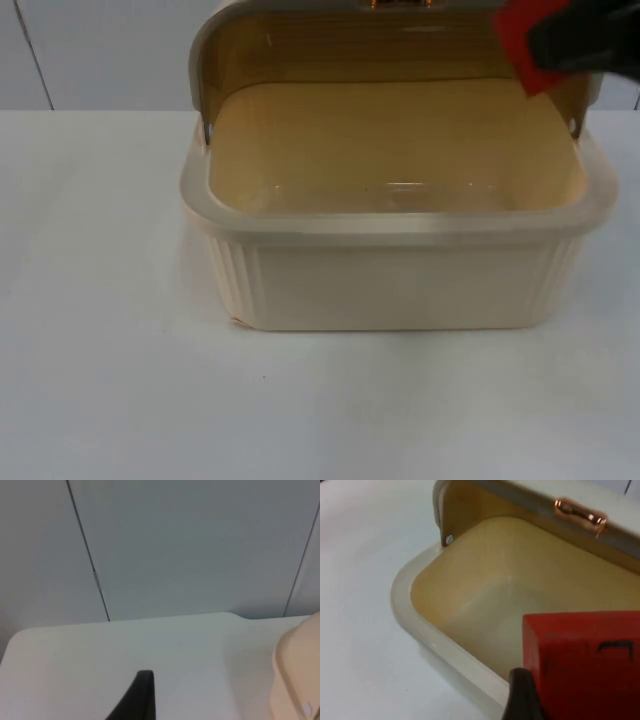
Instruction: Open the box lid with the left hand, place the block into the box with the right hand, then close the box lid with the left hand.
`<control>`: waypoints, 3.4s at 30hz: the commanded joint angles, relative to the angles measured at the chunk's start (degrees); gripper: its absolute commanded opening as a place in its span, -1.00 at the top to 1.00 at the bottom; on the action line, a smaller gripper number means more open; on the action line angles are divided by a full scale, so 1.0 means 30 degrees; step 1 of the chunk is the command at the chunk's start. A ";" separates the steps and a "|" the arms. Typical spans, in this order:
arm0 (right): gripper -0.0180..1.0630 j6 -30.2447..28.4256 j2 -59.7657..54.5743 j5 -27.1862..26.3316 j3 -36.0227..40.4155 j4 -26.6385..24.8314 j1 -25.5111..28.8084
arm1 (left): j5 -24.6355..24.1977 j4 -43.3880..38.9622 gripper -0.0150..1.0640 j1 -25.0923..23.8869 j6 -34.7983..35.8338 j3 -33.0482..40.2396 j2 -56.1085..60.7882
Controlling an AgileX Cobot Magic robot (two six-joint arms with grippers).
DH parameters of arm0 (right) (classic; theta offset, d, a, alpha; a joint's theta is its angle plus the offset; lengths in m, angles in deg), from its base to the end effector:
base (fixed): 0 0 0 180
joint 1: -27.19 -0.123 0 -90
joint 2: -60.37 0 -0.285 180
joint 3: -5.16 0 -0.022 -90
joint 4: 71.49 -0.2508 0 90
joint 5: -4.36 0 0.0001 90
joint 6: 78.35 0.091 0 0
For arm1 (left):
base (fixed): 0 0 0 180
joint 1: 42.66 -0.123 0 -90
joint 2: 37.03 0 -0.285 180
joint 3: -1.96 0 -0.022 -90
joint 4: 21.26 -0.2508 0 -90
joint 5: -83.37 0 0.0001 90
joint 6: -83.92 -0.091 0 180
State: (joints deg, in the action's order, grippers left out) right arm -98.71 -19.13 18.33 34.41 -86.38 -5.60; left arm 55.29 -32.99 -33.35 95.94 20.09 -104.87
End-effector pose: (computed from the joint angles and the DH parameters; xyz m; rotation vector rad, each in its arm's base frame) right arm 0.2234 0.1506 0.2949 -0.7474 2.0181 0.3409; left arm 0.2226 -0.0276 0.3902 0.0704 1.9787 -0.0292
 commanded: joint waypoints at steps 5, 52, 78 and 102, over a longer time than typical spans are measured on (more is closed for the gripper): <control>0.91 0.1662 -0.3128 -0.2585 -0.0154 0.0949 -0.0136 | -0.0051 -0.0077 -0.96 0.0124 0.0118 0.0006 0.0132; -0.97 0.1357 -0.6349 -0.2380 -0.0154 -0.0592 -0.0136 | -0.0049 -0.0235 -0.96 0.0124 0.0118 0.0006 0.0132; -0.97 0.4169 -0.2093 0.5637 -0.0188 0.0573 -0.0093 | -0.0012 -0.0101 -0.96 0.0124 0.0118 0.0006 0.0132; -0.97 1.0497 0.7050 0.6051 -0.2386 1.1397 0.9842 | 0.0319 -0.0143 -0.96 0.0124 0.0118 0.0006 0.0132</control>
State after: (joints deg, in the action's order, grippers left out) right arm -67.38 1.19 37.75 27.72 -53.25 22.82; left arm 55.53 -33.33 -33.35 95.94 20.09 -104.87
